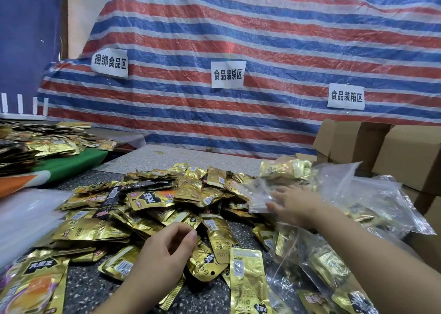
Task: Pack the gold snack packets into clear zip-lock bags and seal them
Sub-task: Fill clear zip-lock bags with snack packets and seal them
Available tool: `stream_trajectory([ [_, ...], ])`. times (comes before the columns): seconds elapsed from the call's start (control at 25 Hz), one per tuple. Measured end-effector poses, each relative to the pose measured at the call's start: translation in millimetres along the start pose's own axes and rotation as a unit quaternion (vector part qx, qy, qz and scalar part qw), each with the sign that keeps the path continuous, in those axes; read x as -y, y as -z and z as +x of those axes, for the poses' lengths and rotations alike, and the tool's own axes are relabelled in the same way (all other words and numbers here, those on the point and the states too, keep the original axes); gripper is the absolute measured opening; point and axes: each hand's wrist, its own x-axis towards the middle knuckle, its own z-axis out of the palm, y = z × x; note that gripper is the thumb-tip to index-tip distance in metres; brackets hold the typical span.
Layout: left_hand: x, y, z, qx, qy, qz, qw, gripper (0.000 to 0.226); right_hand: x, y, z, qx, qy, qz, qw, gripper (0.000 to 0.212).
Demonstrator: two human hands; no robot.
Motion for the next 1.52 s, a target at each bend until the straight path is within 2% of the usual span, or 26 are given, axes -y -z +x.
stream_trajectory([
  [0.2, 0.4, 0.3, -0.6, 0.002, -0.006, 0.001, 1.0, 0.016, 12.7, -3.2, 1.2, -0.012, 0.03, 0.039, 0.999, 0.068],
  [0.48, 4.6, -0.5, 0.5, -0.012, -0.019, -0.004, 1.0, 0.017, 14.0, 11.8, 1.1, -0.074, -0.004, 0.051, 0.996, 0.062],
  [0.68, 7.3, -2.1, -2.3, -0.023, -0.079, 0.058, 0.995, 0.014, 13.3, 17.1, 0.7, -0.11, -0.023, 0.041, 0.993, 0.062],
  [0.84, 10.7, -1.2, -0.4, -0.043, -0.094, 0.071, 0.992, 0.013, 18.9, 34.6, -2.0, -0.183, -0.024, 0.054, 0.981, 0.053],
  [0.96, 14.6, -1.6, 0.7, -0.05, -0.098, 0.088, 0.99, 0.014, 34.0, 44.5, -7.2, -0.296, -0.014, 0.116, 0.948, 0.042],
  [1.12, 16.8, -1.3, 2.8, -0.055, -0.111, 0.115, 0.986, 0.015, 68.8, 53.8, -21.9, -0.369, -0.017, 0.324, 0.871, 0.04],
  [1.32, 17.8, 0.3, 2.9, -0.059, -0.117, 0.135, 0.982, 0.016, 119.5, 43.2, -50.3, -0.363, -0.035, 0.528, 0.767, 0.039],
  [1.52, 20.1, 0.6, 4.4, -0.076, -0.119, 0.14, 0.98, 0.014, 153.7, 12.6, -74.1, -0.338, -0.044, 0.577, 0.742, 0.047],
])
